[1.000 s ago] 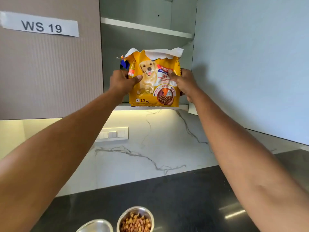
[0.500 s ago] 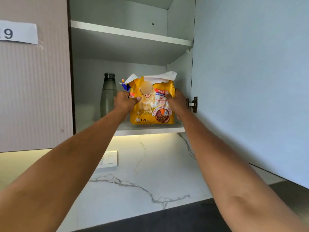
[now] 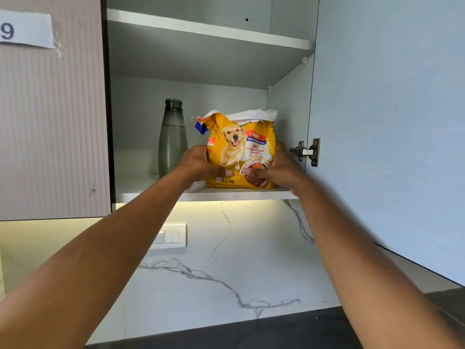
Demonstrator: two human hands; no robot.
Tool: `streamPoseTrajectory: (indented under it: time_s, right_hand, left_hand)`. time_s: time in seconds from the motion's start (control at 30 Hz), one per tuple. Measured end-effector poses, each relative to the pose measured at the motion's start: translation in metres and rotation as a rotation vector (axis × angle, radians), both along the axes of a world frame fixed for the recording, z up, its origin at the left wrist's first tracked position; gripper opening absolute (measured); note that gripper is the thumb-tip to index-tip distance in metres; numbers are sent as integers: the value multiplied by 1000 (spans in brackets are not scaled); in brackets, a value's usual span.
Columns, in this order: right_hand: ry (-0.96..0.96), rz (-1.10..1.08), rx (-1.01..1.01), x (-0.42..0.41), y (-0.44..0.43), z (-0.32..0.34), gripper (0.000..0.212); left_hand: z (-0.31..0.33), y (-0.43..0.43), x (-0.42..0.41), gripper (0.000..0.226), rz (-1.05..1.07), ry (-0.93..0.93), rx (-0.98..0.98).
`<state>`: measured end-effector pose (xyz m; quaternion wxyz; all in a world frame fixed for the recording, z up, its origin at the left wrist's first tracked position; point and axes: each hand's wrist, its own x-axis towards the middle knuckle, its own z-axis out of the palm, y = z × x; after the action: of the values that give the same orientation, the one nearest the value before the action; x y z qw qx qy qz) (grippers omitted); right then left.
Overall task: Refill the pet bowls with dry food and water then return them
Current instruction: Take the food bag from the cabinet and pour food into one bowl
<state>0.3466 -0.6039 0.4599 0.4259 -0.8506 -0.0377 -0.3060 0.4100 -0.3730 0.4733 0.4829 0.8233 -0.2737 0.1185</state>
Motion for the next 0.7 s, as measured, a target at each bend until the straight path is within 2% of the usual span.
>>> streamPoseTrajectory:
  time_s: [0.07,0.13,0.27,0.3,0.4,0.43,0.57,0.7]
  right_hand:
    - [2,-28,-31,7,-2,2,144]
    - [28,-36,-54,21,-7,5,152]
    - [105,-88,-56,42,-13,10,121]
    - [119,-94,-52,50,-18,11,120]
    - [103,-86,-74,83,-39,9,137]
    - [90,-78,-83,90,-43,8,135]
    - [99,-94,-114,92,-40,10,102]
    - [143,-132,-103,80,-28,12,99]
  left_hand:
    - [5,-6,2,75,39,26,25]
    - [8,-13,8,76,69,58,44]
    - [8,-31,22,74,121,5,97]
    - [8,-36,26,73,132,-24,121]
    - [8,-52,40,72,161,-54,200]
    - [9,-56,46,74,172,-45,221]
    - [11,-68,64,80,227,-38,327]
    - [10,-73,75,81,262,-66,363]
